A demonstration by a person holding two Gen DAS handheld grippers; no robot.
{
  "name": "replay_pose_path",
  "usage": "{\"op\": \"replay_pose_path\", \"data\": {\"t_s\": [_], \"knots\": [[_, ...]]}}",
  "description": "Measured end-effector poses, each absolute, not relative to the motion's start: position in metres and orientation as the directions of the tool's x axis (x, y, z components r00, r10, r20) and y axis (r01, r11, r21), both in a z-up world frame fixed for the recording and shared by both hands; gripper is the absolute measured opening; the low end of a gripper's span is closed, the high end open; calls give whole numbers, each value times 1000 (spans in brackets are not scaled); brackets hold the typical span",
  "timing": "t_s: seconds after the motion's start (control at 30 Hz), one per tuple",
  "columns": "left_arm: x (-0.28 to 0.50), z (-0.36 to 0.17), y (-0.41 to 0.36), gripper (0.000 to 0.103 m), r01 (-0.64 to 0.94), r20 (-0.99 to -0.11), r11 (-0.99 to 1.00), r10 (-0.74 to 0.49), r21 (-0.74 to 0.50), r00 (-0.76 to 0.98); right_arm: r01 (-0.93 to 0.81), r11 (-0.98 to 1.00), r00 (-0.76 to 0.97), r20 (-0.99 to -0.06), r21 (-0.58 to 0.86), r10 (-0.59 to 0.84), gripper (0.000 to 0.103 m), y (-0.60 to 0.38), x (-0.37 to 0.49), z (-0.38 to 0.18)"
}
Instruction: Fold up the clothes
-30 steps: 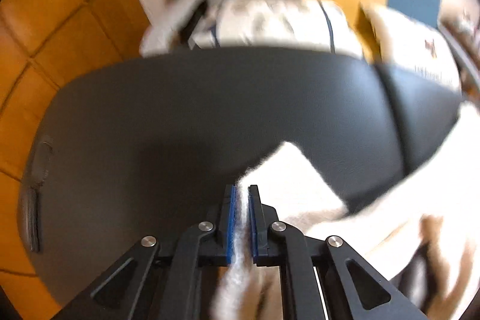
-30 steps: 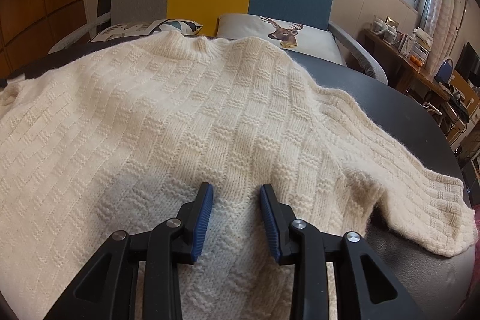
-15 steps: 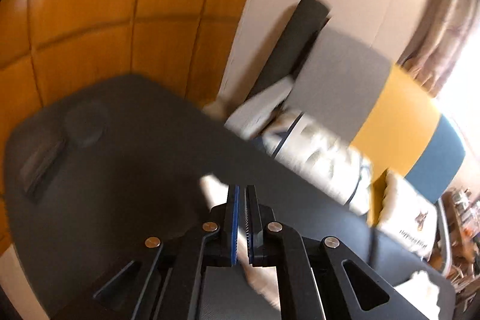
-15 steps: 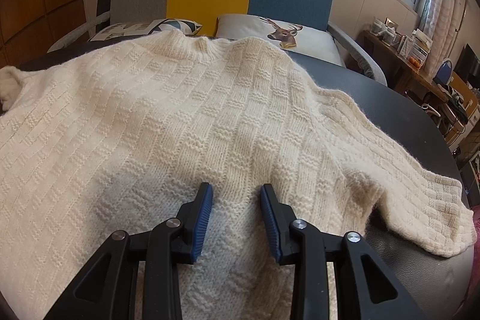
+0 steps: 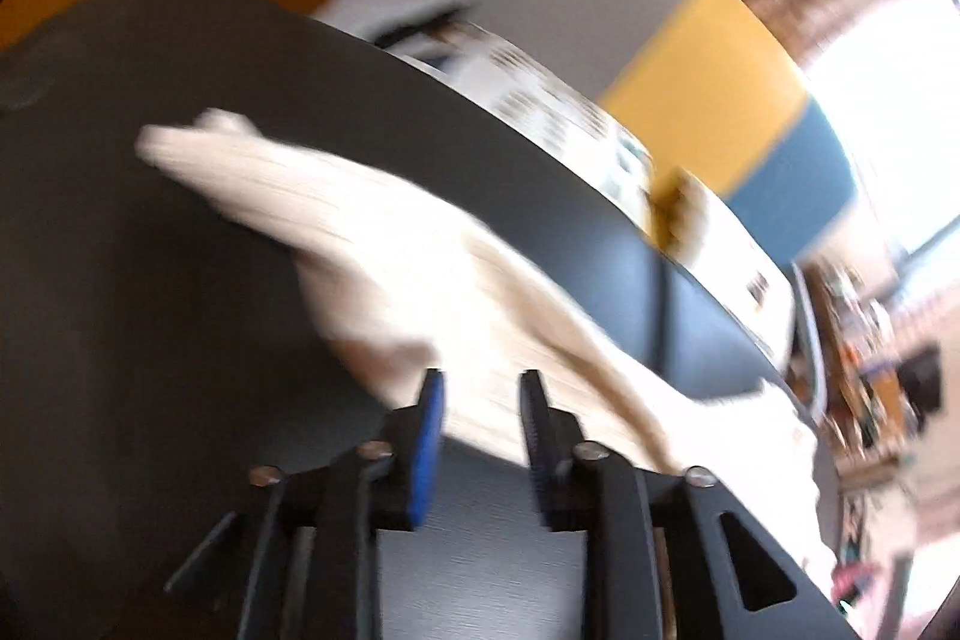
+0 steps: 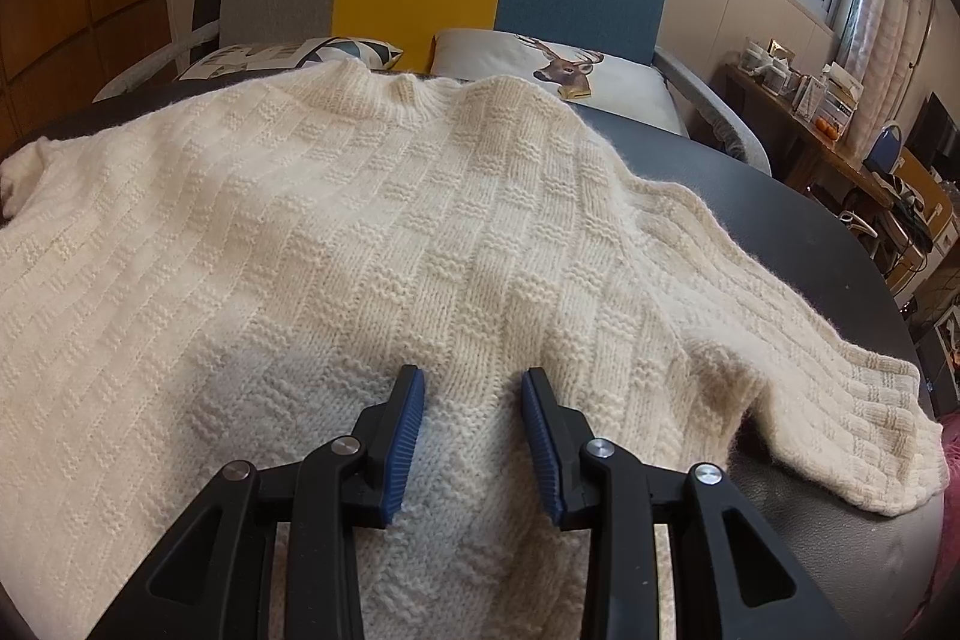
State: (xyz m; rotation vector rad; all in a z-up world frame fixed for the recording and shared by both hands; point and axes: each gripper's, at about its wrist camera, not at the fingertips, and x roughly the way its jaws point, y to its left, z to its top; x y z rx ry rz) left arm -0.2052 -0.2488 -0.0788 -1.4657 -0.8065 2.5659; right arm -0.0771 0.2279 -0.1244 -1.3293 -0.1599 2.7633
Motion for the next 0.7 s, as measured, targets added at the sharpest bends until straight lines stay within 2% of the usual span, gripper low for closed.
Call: {"op": "replay_pose_path", "data": {"t_s": [0.03, 0.1, 0.23, 0.37, 0.5, 0.6, 0.67, 0.7], "knots": [[-210, -79, -233, 54, 161, -780, -856, 350, -491, -518, -19, -992, -623, -775, -123, 108, 34, 228, -77, -124], [-223, -84, -209, 65, 161, -797, -847, 388, -506, -464, -19, -993, -623, -775, -118, 104, 34, 229, -77, -124], [-250, -99, -182, 65, 227, -812, -807, 440, -545, -384, -19, -993, -623, -775, -113, 101, 34, 229, -77, -124], [-264, -106, -174, 67, 340, -826, -768, 414, -542, -383, -20, -995, -624, -776, -103, 93, 34, 230, -77, -124], [-275, -102, -171, 79, 410, -840, -745, 384, -527, -383, -21, -994, -624, -775, -110, 99, 34, 229, -77, -125], [-283, -100, -166, 80, 444, -869, -757, 336, -479, -363, -22, -994, -625, -775, -103, 94, 34, 230, -77, -124], [-285, -99, -164, 76, 460, -881, -762, 308, -455, -360, -23, -995, -625, -775, -99, 91, 34, 229, -76, -124], [-287, -99, -163, 61, 466, -888, -768, 291, -439, -357, -23, -995, -625, -775, -98, 91, 34, 229, -76, -124]]}}
